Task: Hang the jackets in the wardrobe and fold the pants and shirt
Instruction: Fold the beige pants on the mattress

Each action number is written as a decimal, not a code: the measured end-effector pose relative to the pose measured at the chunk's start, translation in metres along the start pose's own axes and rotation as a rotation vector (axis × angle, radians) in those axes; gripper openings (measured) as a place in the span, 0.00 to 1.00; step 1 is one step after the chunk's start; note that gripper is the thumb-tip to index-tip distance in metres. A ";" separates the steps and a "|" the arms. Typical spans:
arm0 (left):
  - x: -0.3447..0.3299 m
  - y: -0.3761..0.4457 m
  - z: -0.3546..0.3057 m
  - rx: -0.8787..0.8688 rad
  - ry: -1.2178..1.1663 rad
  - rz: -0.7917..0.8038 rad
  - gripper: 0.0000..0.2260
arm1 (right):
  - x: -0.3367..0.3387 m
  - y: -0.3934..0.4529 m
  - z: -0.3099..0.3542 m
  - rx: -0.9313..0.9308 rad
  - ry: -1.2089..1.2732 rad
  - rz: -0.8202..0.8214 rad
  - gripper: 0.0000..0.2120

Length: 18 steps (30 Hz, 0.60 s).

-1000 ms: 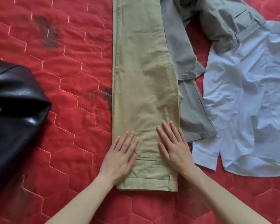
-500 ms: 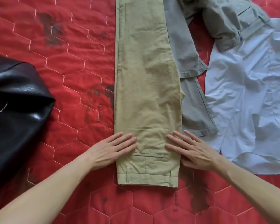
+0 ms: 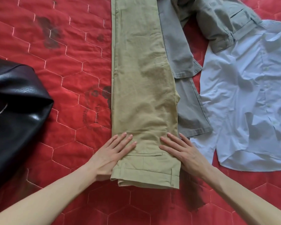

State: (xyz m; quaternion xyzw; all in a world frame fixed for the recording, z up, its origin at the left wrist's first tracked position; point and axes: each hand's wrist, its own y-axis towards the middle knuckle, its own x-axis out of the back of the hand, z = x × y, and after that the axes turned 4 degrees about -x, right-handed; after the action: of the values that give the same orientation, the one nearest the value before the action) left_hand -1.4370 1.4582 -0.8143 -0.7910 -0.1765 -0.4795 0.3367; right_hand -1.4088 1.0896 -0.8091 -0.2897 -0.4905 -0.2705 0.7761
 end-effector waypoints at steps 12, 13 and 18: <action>0.001 -0.048 -0.052 0.364 -1.009 -0.262 0.19 | -0.011 -0.030 0.034 -0.147 0.463 0.032 0.21; 0.005 -0.042 -0.052 0.430 -1.009 -0.283 0.18 | -0.010 -0.024 0.036 -0.179 0.529 -0.011 0.17; 0.018 -0.015 -0.038 0.825 -1.096 -0.215 0.48 | -0.009 0.002 0.051 -0.471 0.857 -0.045 0.14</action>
State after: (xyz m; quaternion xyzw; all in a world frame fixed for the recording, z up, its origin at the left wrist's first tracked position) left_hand -1.4616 1.4414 -0.7810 -0.7047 -0.5661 0.0647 0.4228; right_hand -1.4417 1.1289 -0.7997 -0.3094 -0.0587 -0.4854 0.8156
